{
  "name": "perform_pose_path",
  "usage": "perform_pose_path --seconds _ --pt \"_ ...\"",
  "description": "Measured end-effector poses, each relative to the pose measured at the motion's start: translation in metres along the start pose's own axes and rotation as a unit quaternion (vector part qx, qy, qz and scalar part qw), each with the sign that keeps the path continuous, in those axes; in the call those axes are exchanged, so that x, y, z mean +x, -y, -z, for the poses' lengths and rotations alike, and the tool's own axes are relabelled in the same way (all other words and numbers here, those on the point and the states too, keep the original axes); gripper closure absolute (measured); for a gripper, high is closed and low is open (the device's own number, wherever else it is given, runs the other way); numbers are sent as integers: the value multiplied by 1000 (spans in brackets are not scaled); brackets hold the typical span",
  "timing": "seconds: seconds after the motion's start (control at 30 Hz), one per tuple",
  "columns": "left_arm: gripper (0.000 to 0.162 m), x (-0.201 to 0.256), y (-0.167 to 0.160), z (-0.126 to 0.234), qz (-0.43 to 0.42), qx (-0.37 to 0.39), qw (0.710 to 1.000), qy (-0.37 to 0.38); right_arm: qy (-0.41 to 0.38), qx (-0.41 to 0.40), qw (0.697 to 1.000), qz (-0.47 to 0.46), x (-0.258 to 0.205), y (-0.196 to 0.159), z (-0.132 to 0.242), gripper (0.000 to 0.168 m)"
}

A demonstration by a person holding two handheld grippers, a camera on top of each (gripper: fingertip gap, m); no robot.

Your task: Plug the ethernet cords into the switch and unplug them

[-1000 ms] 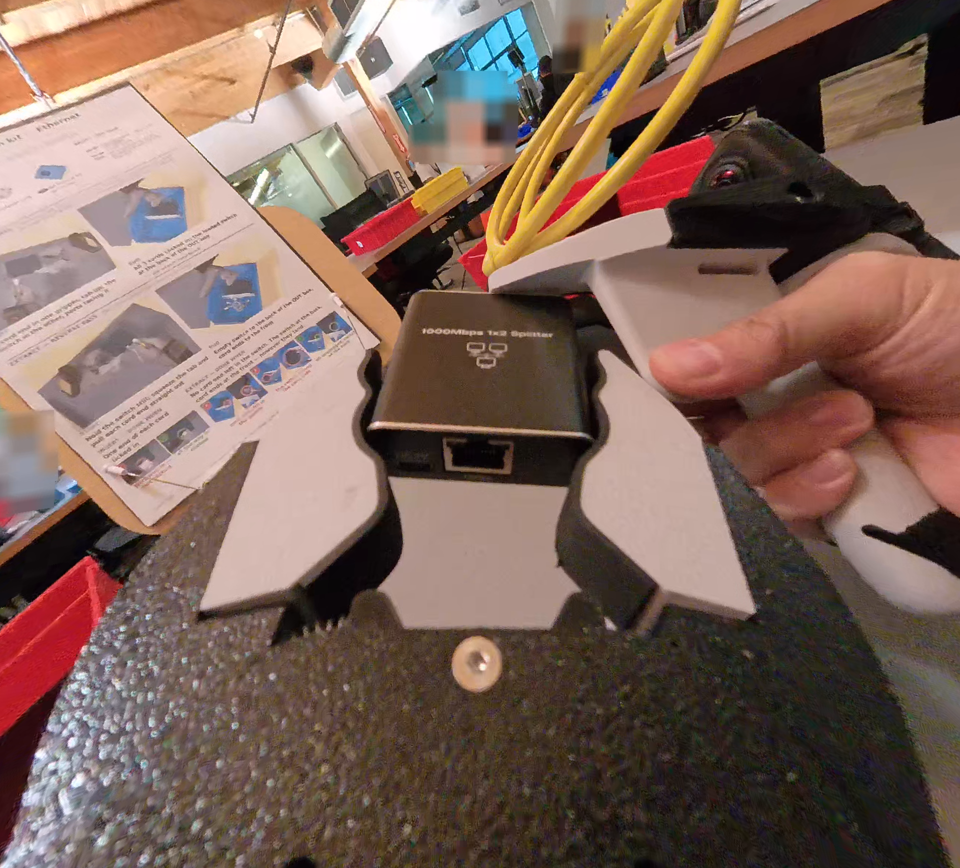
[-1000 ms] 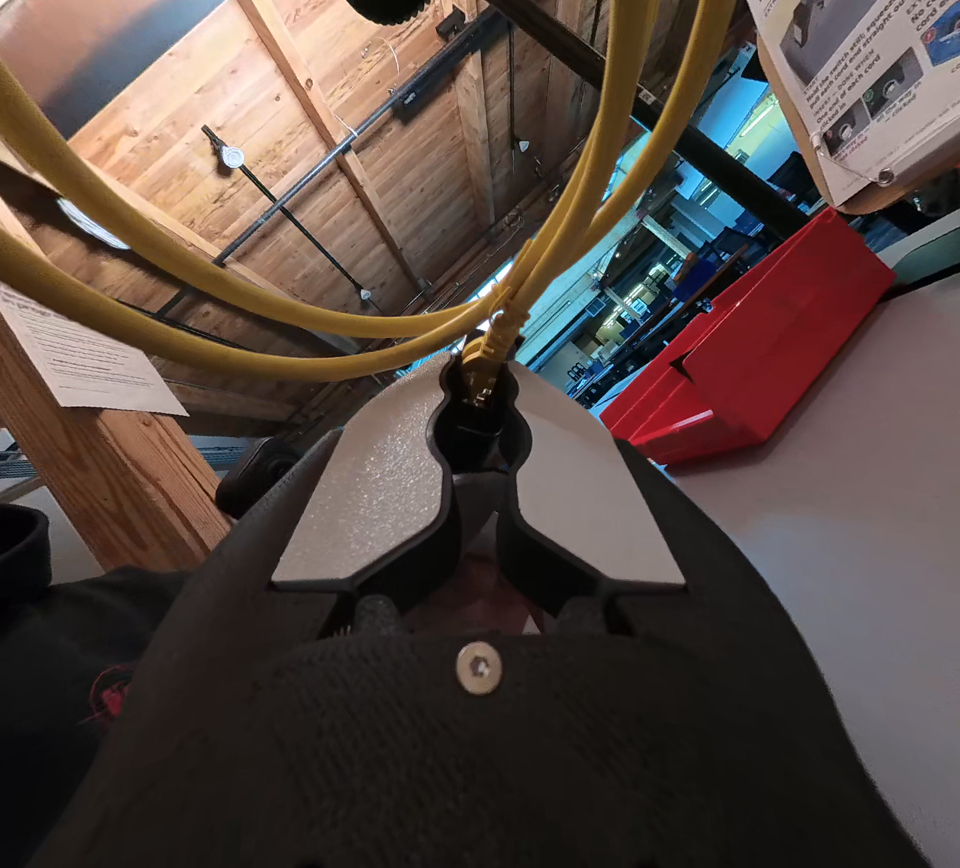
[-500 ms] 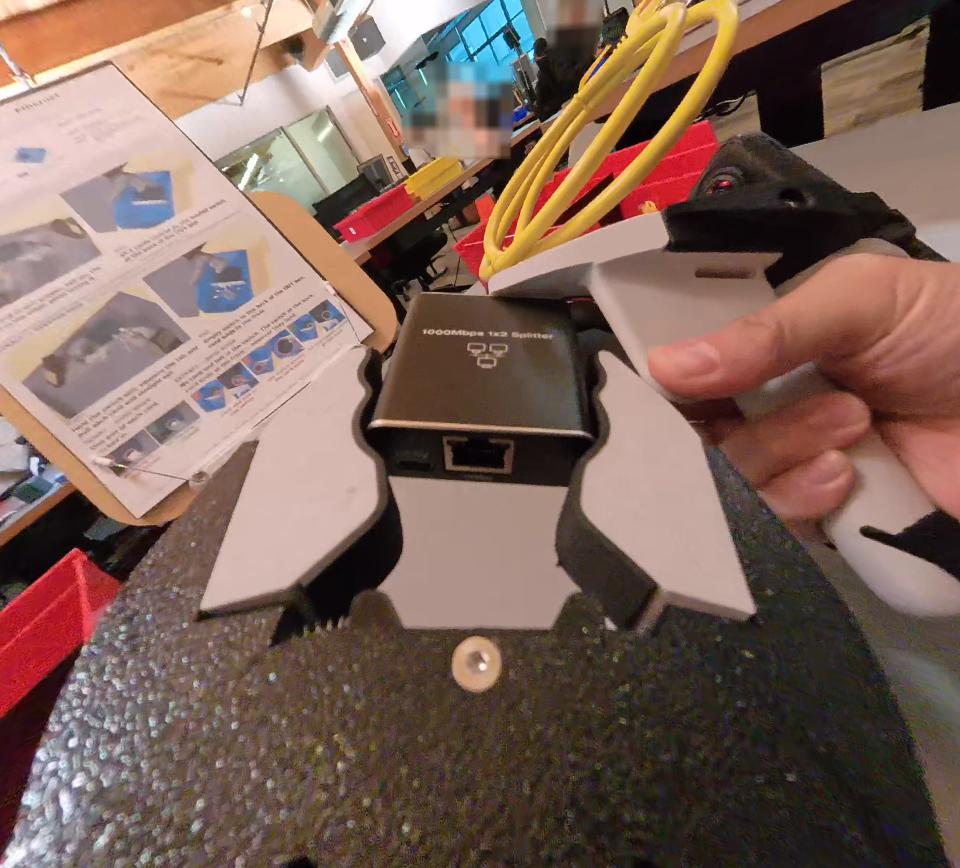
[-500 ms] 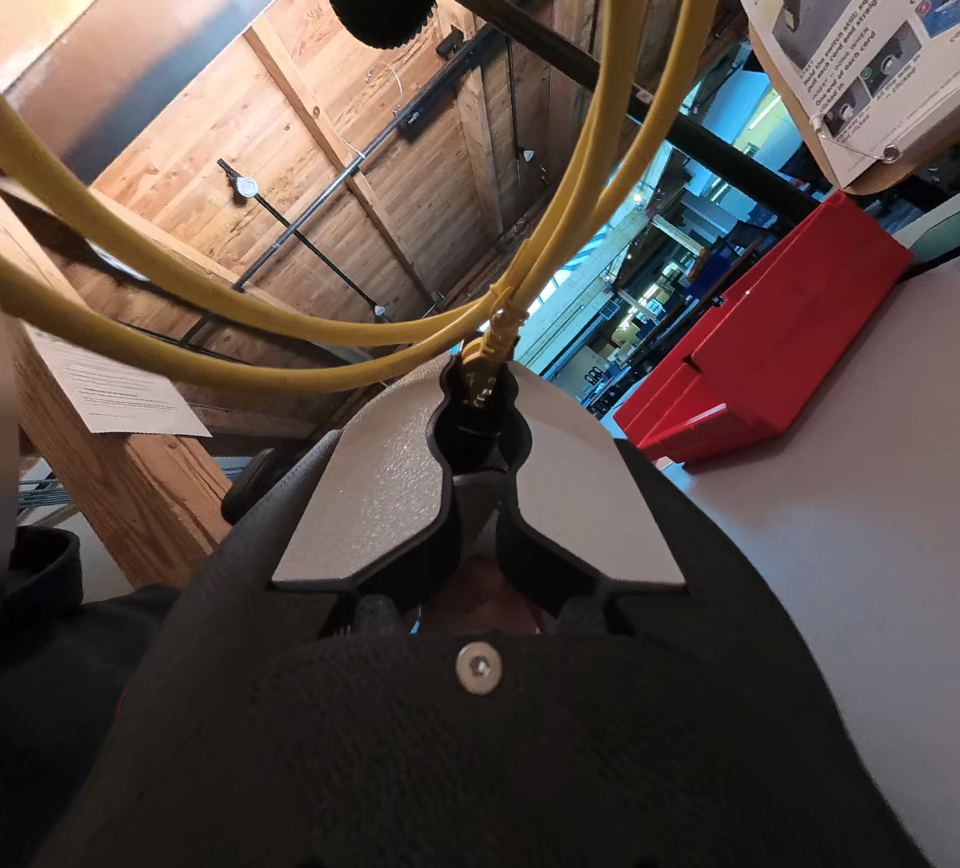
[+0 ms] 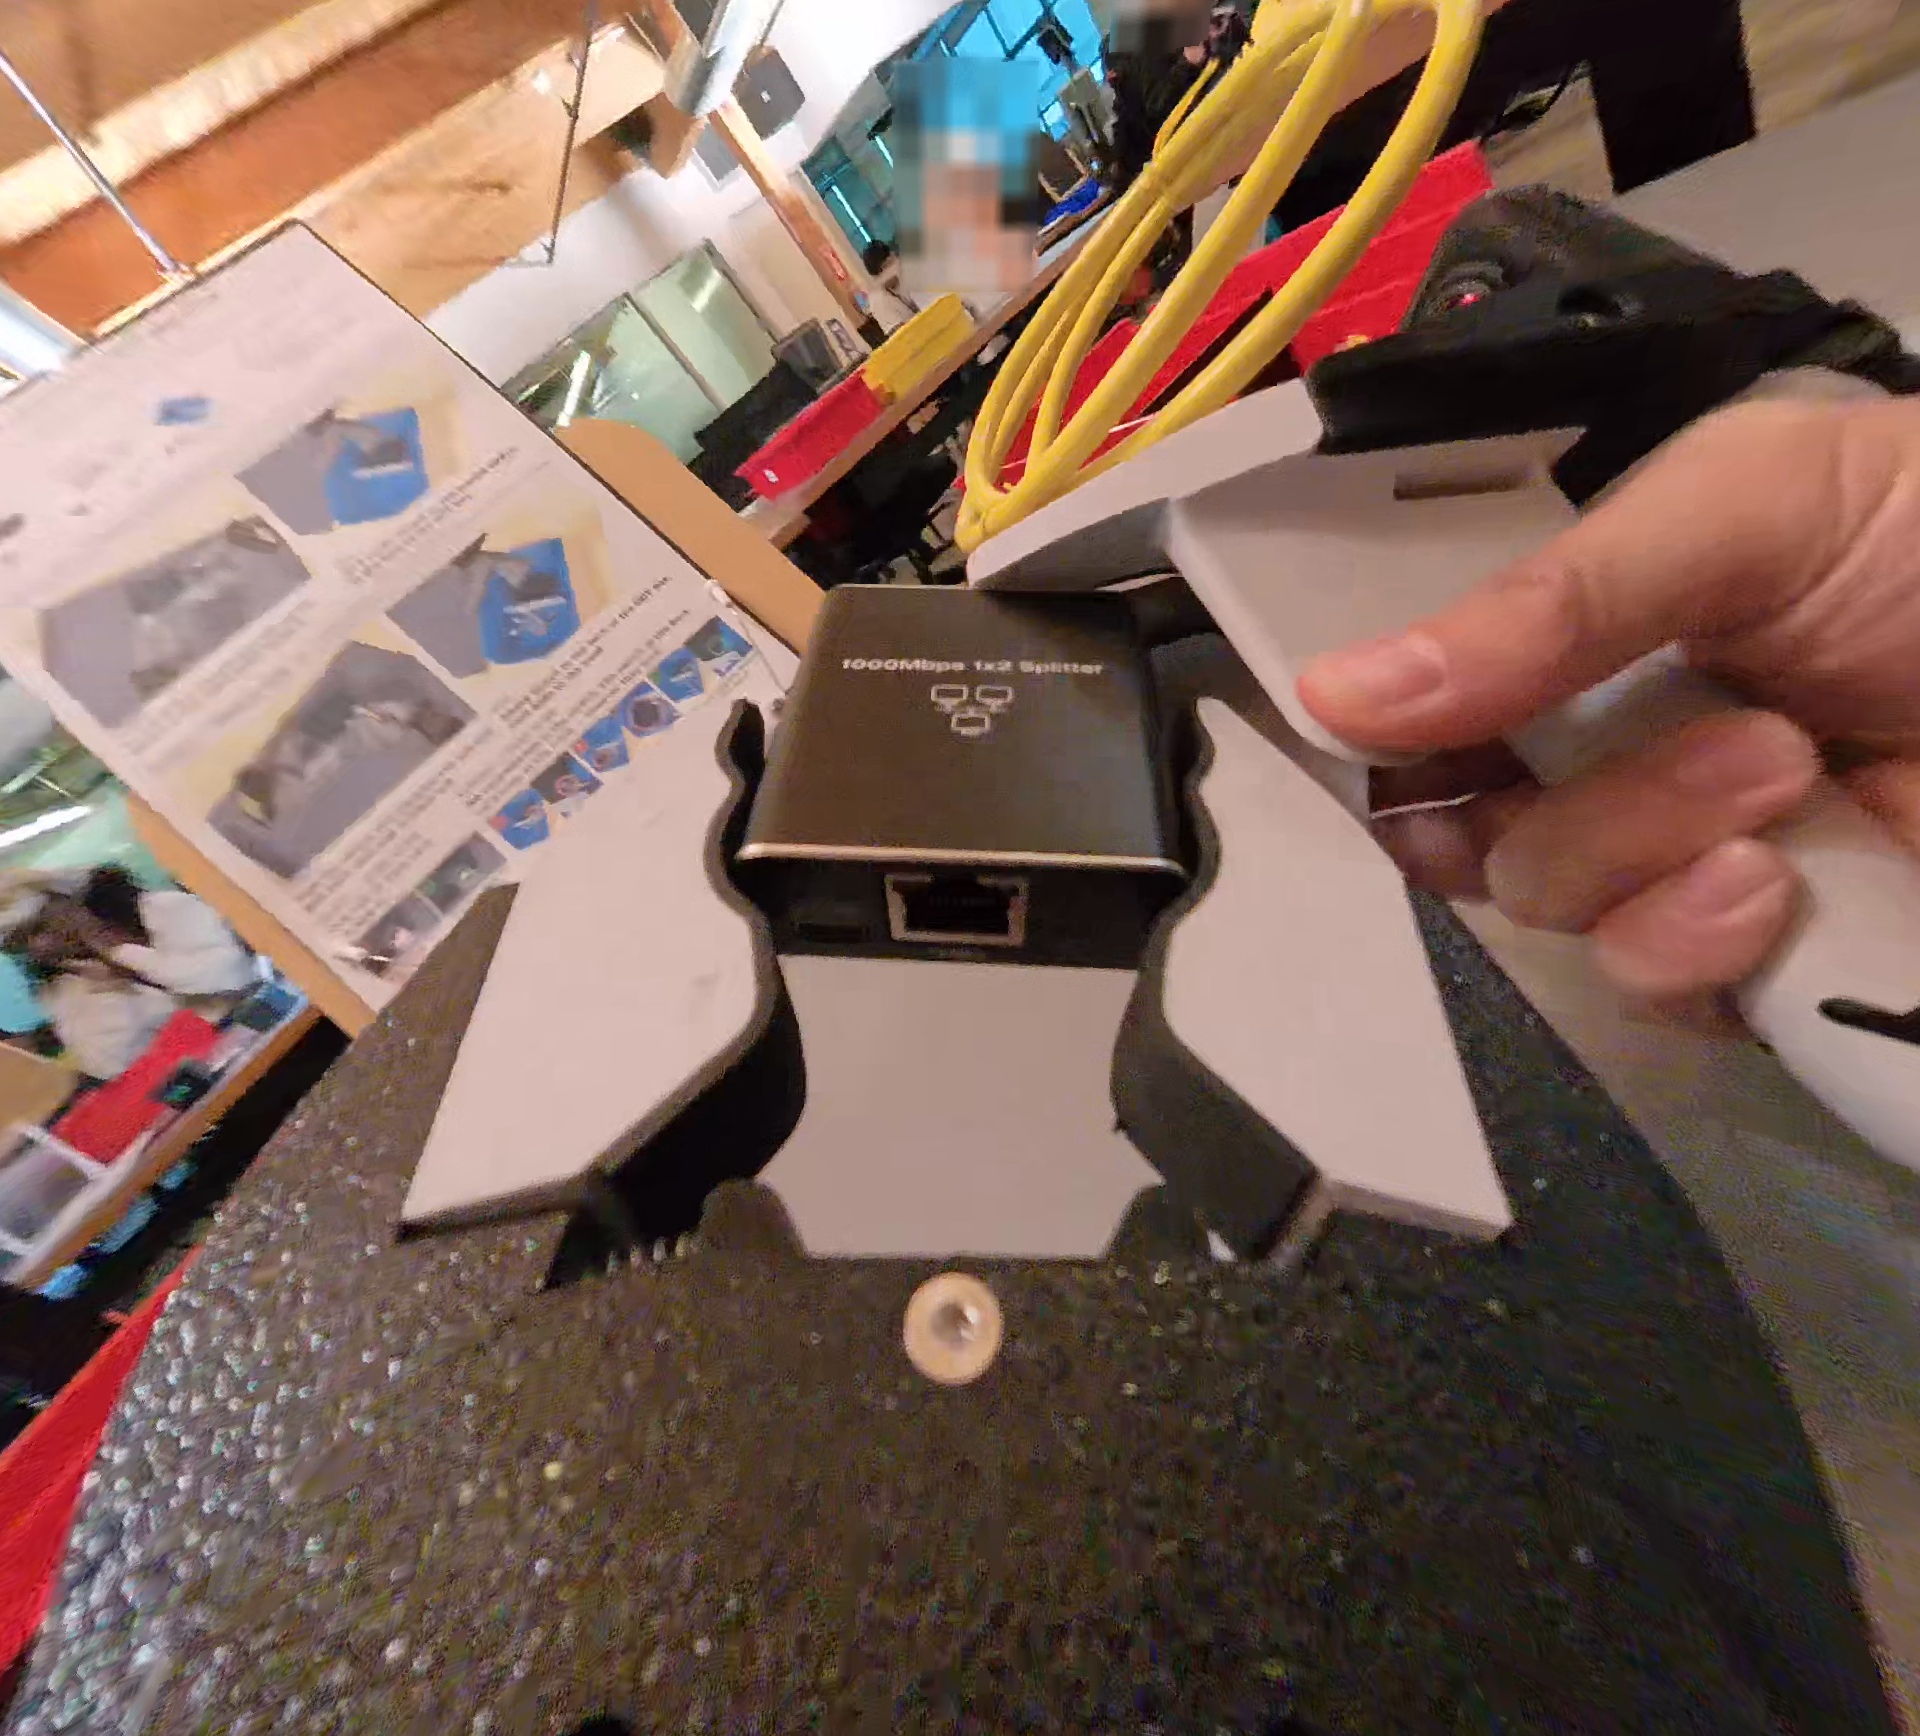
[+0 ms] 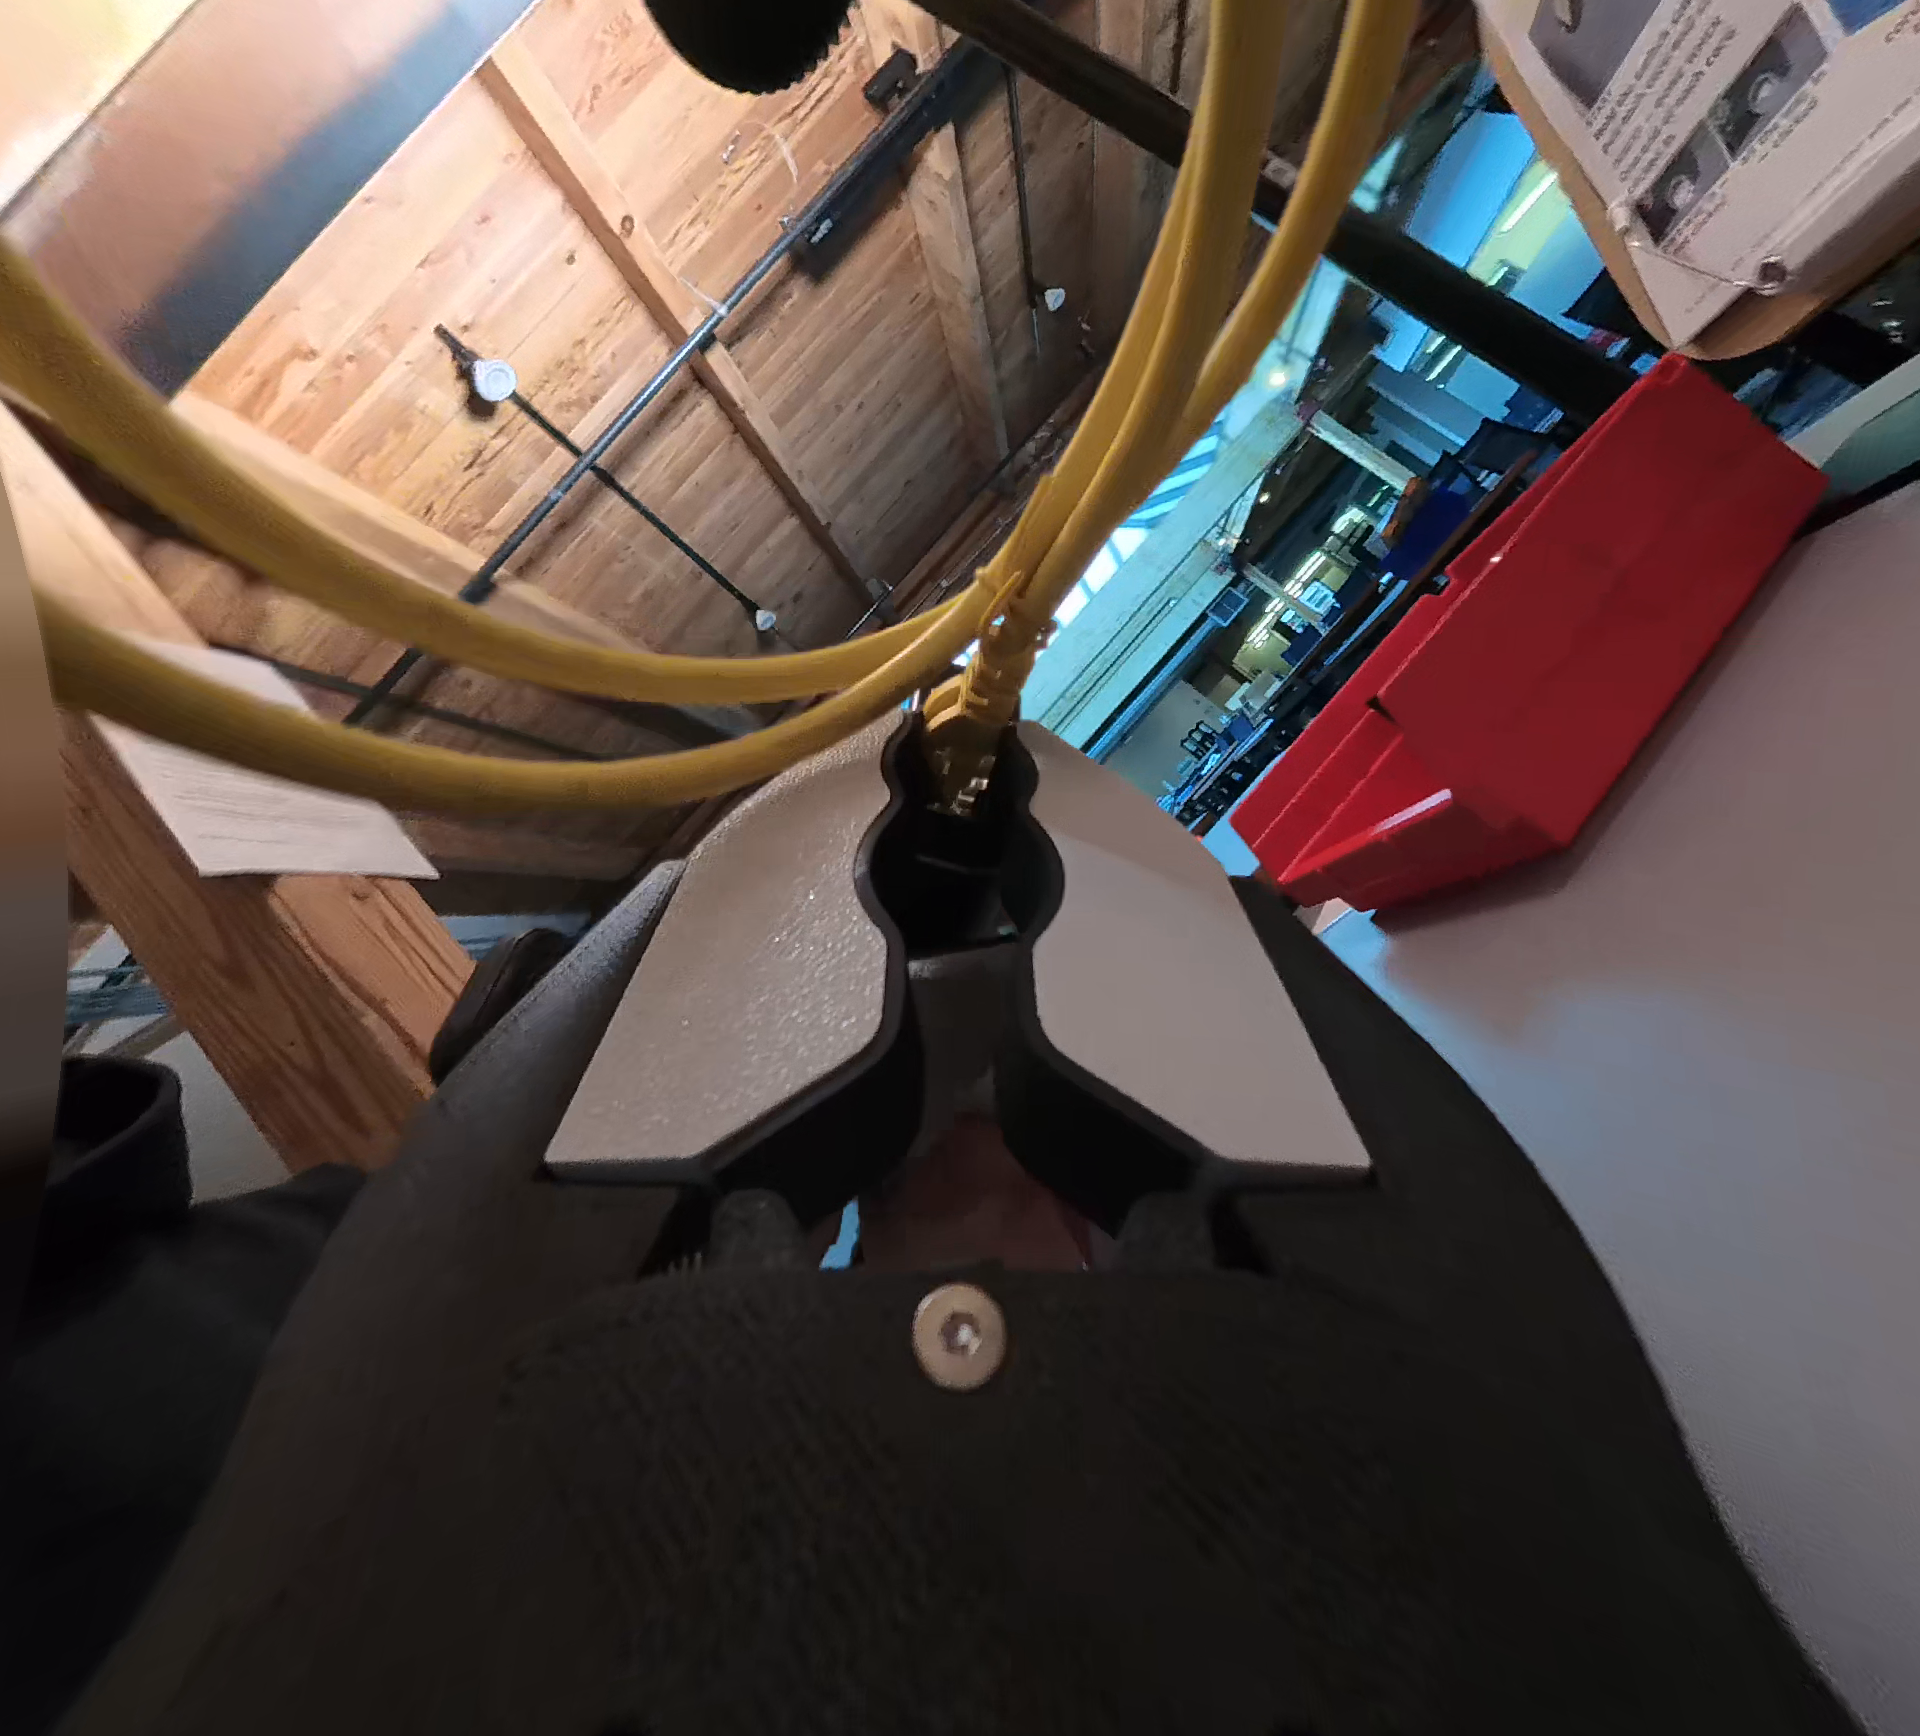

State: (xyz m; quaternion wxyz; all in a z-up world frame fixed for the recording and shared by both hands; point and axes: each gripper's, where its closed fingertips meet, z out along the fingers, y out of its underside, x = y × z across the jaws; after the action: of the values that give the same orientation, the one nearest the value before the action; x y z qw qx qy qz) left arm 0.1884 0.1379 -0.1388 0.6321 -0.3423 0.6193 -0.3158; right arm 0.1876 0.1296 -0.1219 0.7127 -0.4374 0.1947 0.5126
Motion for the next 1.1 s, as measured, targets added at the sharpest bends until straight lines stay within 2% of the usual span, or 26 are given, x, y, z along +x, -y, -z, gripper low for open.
perform_pose_path --seconds 0.03,0.13,0.33,0.57,0.87,1.1 --pt "87 0 0 0 -12 -4 1000 3 2 -6 1000 9 -1 0 0 156" --pt "87 4 -6 -3 66 -7 997 -33 -20 -5 1000 14 7 0 2 156" --pt "87 -4 3 0 30 15 999 -12 -14 -16 999 48 -6 0 -5 154" --pt "87 -7 13 4 32 36 999 -14 -20 -4 999 44 -19 1 -11 155" --pt "87 -9 14 5 14 36 999 -10 -15 22 1000 -6 -18 1 -11 155" --pt "87 -8 11 4 21 29 999 -22 -20 28 999 -9 -16 1 -10 154"
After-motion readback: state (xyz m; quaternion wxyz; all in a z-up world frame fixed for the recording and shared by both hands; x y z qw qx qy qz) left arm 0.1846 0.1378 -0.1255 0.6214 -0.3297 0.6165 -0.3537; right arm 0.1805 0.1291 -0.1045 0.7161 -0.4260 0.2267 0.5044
